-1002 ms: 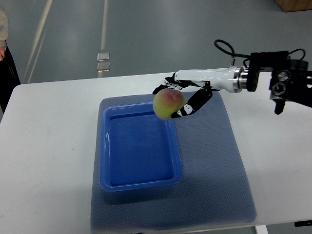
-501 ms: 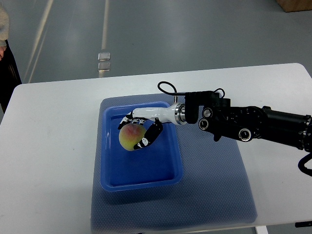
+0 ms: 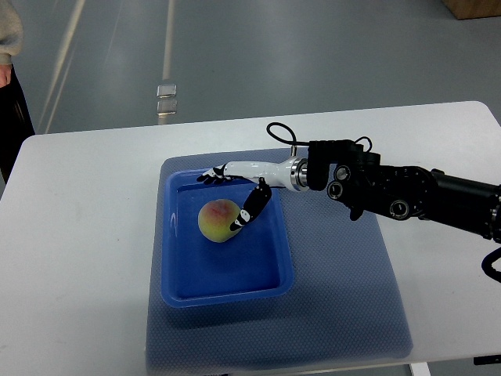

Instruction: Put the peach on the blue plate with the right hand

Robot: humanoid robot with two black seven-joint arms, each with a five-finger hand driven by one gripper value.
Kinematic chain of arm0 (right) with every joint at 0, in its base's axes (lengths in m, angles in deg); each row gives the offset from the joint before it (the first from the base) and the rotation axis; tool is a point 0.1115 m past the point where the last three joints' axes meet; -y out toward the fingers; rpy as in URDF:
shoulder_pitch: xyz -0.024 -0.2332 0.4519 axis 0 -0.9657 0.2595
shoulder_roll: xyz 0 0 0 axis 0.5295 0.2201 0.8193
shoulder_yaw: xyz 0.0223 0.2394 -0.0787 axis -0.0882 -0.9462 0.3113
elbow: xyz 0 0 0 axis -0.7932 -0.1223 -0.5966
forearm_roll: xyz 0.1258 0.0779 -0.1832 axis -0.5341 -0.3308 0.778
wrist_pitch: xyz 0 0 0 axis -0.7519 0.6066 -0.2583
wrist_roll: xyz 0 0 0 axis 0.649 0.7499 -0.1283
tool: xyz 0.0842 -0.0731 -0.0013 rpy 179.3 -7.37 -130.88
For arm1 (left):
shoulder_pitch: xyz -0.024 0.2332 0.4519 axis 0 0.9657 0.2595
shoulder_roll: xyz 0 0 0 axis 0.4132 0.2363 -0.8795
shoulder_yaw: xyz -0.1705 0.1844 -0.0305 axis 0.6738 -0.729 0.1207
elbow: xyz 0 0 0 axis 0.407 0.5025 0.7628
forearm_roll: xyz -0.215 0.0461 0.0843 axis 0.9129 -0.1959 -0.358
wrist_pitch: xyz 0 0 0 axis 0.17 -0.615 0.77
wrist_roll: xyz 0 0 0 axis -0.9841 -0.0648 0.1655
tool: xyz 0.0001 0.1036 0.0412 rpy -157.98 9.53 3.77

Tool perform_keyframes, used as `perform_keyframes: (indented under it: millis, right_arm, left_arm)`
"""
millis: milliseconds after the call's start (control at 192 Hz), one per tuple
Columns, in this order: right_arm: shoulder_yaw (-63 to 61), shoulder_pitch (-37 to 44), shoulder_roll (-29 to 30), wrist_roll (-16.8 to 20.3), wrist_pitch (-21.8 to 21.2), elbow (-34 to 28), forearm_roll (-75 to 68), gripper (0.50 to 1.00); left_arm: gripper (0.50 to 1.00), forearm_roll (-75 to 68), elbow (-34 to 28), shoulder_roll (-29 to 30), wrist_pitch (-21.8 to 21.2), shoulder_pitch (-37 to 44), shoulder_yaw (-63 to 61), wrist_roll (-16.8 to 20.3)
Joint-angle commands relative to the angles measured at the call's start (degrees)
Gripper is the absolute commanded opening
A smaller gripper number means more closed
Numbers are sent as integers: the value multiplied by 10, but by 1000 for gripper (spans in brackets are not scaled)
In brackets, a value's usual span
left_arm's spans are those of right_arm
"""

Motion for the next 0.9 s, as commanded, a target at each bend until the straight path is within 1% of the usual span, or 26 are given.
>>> perform_keyframes:
  millis: [0, 78, 125, 130, 198, 250, 256, 277, 350, 370, 423, 428, 454, 459, 506, 511, 522, 574, 626, 725, 892]
  right_arm:
    - [-62, -4, -26, -3, -4, -1, -9, 934]
    - [-128, -17, -34, -5, -5, -1, -26, 934]
    - [-129, -17, -34, -5, -5, -1, -26, 934]
    - [-182, -44, -36, -6, -3, 1, -51, 934]
    - [-258, -87, -44, -7, 1, 2, -93, 934]
    - [-258, -87, -44, -7, 2, 2, -93, 934]
    - [-334, -129, -39, -7, 2, 5, -143, 934]
    - [-367, -147, -38, -8, 2, 6, -166, 934]
    - [-450, -196, -33, -8, -1, 18, -238, 934]
    - [-487, -218, -26, -8, -6, 27, -282, 936]
    - [-496, -224, -21, -8, -8, 29, -294, 936]
    - [-526, -244, -4, -10, -21, 44, -354, 936]
    - [-535, -254, 3, -15, -34, 52, -384, 938]
    - [-540, -258, 6, -17, -41, 56, -395, 936]
    - [-540, -258, 6, -18, -42, 56, -395, 936]
    - [-558, -275, 14, -34, -78, 76, -451, 936]
    - [-559, -278, 14, -39, -87, 80, -463, 936]
    - [-561, -286, 16, -59, -119, 99, -508, 936]
    - [-560, -291, 20, -76, -137, 110, -542, 936]
    - [-561, -306, 34, -97, -145, 114, -561, 936]
    - [-561, -307, 35, -100, -145, 121, -561, 938]
  left_arm:
    - [1000, 0, -1, 0, 0, 0, -1, 0]
    - [1000, 0, 0, 0, 0, 0, -1, 0]
    - [1000, 0, 0, 0, 0, 0, -1, 0]
    - [1000, 0, 0, 0, 0, 0, -1, 0]
    - [1000, 0, 1, 0, 0, 0, -1, 0]
    - [1000, 0, 1, 0, 0, 0, -1, 0]
    - [1000, 0, 0, 0, 0, 0, 0, 0]
    - [1000, 0, -1, 0, 0, 0, 0, 0]
    - [1000, 0, -1, 0, 0, 0, 0, 0]
    - [1000, 0, -1, 0, 0, 0, 0, 0]
    - [1000, 0, -1, 0, 0, 0, 0, 0]
    - [1000, 0, -1, 0, 0, 0, 0, 0]
    - [1000, 0, -1, 0, 0, 0, 0, 0]
    - [1000, 0, 0, 0, 0, 0, 0, 0]
    - [1000, 0, 0, 0, 0, 0, 0, 0]
    - [1000, 0, 0, 0, 0, 0, 0, 0]
    - [1000, 0, 0, 0, 0, 0, 0, 0]
    - [1000, 0, 0, 0, 0, 0, 0, 0]
    - [1000, 0, 0, 0, 0, 0, -1, 0]
    - [1000, 0, 0, 0, -1, 0, 0, 0]
    - [1000, 0, -1, 0, -1, 0, -1, 0]
